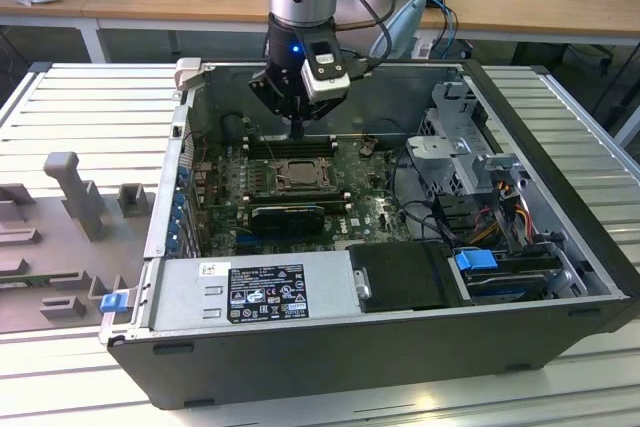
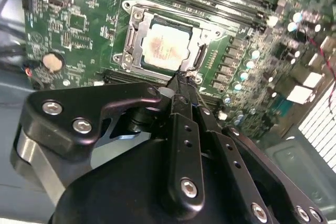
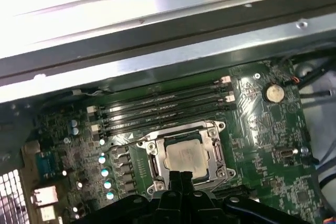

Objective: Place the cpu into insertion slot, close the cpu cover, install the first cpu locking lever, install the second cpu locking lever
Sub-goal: 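Install the first cpu locking lever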

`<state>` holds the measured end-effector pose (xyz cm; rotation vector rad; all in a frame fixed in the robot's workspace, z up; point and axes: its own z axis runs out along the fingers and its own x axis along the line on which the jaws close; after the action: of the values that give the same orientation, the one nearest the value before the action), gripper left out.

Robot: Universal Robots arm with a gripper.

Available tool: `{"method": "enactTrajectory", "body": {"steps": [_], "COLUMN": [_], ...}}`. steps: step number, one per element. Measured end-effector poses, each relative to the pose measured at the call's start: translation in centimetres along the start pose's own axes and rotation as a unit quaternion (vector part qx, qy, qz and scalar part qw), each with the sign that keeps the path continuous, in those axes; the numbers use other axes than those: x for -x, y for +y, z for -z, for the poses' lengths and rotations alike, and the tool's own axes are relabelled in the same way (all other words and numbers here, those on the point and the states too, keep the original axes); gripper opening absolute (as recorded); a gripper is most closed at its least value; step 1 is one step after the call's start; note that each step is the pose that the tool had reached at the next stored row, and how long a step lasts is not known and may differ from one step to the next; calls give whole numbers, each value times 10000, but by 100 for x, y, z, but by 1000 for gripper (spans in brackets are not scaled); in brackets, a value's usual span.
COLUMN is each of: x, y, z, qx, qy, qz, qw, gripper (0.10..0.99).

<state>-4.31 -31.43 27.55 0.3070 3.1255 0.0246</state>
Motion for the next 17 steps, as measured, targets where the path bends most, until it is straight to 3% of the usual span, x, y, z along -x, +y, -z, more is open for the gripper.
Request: {"method": "enactTrajectory", "body": {"steps": [2,7,11,14,15,17], "x": [0,0,0,0,-12,-73], "y": [0,0,0,0,-5,-17], "z": [-3,-11,-19,-29,-36,-42], "qx": [-1,0,-1,-1,8,11], "qy": [4,12,20,27,31,27], "qz": [232,752,1272,1743,1981,1994], "qw": [9997,9972,9919,9847,9802,9799], "gripper": [106,106,106,106,106,106]}}
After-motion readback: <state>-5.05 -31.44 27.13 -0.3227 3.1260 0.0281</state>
